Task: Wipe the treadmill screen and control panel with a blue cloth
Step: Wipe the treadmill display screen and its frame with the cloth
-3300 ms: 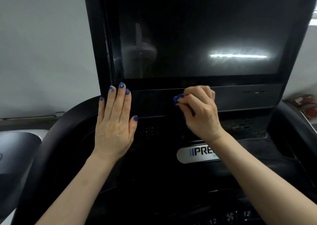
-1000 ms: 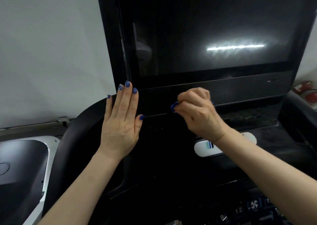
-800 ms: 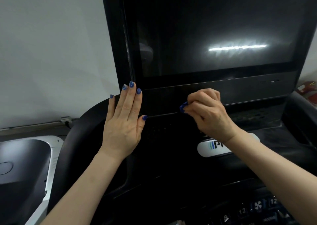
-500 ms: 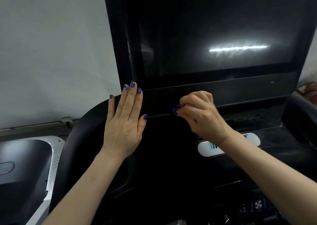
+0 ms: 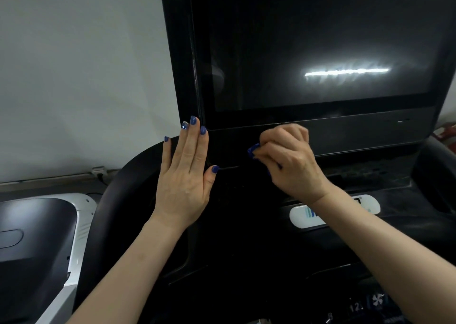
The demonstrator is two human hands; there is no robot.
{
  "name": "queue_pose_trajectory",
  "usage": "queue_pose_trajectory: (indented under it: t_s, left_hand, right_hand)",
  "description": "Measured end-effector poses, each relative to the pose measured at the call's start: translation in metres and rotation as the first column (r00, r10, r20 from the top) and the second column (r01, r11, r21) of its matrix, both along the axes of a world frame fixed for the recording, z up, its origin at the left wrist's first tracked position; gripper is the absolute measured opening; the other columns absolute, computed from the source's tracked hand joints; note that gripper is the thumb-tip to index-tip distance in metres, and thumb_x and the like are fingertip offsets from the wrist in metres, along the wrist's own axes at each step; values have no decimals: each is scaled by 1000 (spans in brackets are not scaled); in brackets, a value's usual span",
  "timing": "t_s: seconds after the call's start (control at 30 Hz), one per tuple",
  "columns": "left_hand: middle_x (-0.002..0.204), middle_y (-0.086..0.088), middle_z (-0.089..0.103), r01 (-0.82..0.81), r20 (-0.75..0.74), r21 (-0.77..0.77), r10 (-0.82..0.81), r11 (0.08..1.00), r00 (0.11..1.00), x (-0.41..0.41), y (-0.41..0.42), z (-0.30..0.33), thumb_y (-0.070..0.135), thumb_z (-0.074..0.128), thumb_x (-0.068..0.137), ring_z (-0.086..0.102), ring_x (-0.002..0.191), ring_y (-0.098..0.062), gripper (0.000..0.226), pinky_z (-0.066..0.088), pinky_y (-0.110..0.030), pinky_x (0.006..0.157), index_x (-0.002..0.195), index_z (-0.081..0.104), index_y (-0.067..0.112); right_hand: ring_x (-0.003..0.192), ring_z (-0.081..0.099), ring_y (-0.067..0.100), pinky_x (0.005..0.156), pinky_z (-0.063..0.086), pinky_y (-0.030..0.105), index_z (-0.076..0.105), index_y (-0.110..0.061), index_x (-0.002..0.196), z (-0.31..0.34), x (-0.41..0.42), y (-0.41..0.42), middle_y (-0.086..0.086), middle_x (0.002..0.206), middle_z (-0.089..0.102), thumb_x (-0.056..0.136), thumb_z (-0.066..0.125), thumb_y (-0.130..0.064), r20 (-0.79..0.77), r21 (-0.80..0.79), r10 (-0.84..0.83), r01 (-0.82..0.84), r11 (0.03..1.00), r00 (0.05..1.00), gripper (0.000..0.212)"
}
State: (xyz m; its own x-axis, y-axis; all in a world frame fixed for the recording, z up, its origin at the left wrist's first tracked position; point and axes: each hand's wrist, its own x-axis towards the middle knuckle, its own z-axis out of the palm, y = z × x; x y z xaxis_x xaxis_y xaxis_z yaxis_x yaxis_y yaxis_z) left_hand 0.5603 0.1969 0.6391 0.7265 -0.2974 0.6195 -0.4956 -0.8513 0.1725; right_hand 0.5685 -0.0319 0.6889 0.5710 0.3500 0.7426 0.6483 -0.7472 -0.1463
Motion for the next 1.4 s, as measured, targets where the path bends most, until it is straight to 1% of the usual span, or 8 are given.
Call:
queue_pose_trajectory:
  t_s: [0.13, 0.27, 0.43, 0.67, 0.9, 1.03, 1.2, 1.4]
  left_hand:
    - [165, -7, 0, -1, 10, 1, 1, 1000, 1000, 1, 0, -2, 37, 25, 109, -1, 155, -21, 62, 1, -46, 125, 157, 7, 3]
    - [166, -5, 0, 10, 15, -5, -10, 1000, 1000, 2, 1, -2, 37, 29, 107, 2, 155, -22, 64, 2, -45, 126, 157, 6, 5]
    - [165, -7, 0, 19, 22, -20, -18, 1000, 1000, 2, 0, -3, 38, 25, 109, 2, 155, -22, 62, 1, -45, 126, 158, 2, 8]
    - [166, -8, -1, 6, 11, 6, -6, 1000, 1000, 1, 1, -3, 36, 29, 107, 0, 155, -22, 65, -1, -45, 126, 158, 1, 8]
    - [166, -9, 1, -2, 11, 18, 2, 1000, 1000, -6, 5, -8, 33, 31, 106, 2, 155, -23, 63, 2, -48, 125, 157, 8, 2]
    - [166, -10, 0, -1, -18, 5, 1, 1000, 1000, -9, 4, -10, 31, 33, 105, 1, 155, -24, 64, 2, -48, 126, 156, 9, 1]
    - [165, -14, 5, -8, -46, 17, 9, 1000, 999, -15, 7, -13, 30, 34, 105, 5, 155, -25, 63, 5, -50, 125, 156, 10, 1]
    - [166, -11, 1, -6, -73, 18, 7, 1000, 997, -21, 9, -17, 30, 32, 105, 3, 155, -24, 65, 2, -48, 126, 157, 4, 4]
  right_hand:
    - [93, 52, 17, 87, 33, 28, 70, -8, 75, 9, 11, 12, 4, 91, 67, 85, 73, -4, 21, 73, -76, 74, 995, 997, 11]
    - [92, 57, 19, 89, 34, 29, 72, -10, 76, 3, 3, 12, 4, 92, 67, 85, 73, -5, 6, 1, 18, -18, 1000, 1000, 10]
    - [93, 52, 16, 89, 31, 25, 70, -7, 75, 12, 13, 29, 5, 91, 67, 84, 74, -3, 19, 73, -47, 46, 996, 999, 10]
    - [93, 56, 18, 88, 37, 31, 72, -10, 76, 16, 16, 37, 4, 92, 67, 84, 73, -7, 16, 23, -10, 9, 1000, 1000, 9]
    - [95, 55, 18, 88, 37, 31, 72, -10, 78, 11, 6, 40, 4, 93, 66, 87, 70, -8, 2, -40, 53, -53, 998, 999, 9]
    - [93, 53, 16, 88, 34, 26, 71, -8, 77, 15, 14, 56, 5, 91, 67, 85, 72, -6, 19, 47, -8, 7, 999, 1000, 8]
    - [94, 57, 18, 90, 33, 25, 73, -10, 81, 6, 2, 48, 4, 94, 67, 88, 70, -9, 2, -36, 60, -60, 998, 998, 8]
    - [95, 52, 17, 90, 32, 25, 73, -8, 82, 11, 12, 68, 5, 93, 67, 89, 69, -8, 30, 46, 5, -6, 999, 1000, 8]
